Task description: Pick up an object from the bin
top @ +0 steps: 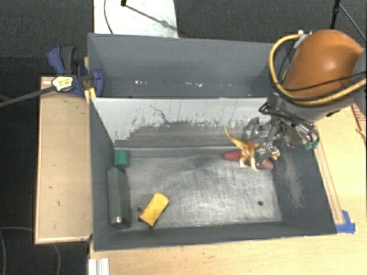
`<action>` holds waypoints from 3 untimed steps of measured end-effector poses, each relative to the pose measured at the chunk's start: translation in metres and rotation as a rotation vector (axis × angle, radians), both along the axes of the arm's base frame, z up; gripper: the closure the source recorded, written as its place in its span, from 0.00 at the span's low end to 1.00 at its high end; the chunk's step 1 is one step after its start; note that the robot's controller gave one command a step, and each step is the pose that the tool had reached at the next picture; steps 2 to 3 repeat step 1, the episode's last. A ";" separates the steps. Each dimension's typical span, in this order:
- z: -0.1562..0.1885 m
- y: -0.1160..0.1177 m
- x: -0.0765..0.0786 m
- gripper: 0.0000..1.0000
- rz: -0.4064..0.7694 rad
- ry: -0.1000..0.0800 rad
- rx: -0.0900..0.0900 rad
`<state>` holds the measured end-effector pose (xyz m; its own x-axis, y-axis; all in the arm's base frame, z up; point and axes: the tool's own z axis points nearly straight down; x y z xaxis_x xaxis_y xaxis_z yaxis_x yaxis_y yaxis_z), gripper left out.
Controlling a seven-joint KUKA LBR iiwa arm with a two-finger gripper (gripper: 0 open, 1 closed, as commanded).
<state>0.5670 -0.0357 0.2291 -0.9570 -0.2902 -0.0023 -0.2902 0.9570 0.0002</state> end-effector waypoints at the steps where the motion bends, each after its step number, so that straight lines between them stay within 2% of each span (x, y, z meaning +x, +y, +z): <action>1: 0.000 0.000 0.000 1.00 0.000 0.000 0.000; 3: 0.000 0.000 0.000 1.00 0.000 0.000 0.000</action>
Offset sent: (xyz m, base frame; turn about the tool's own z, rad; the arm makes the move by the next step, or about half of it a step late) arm 0.0124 0.0210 0.0325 -0.3613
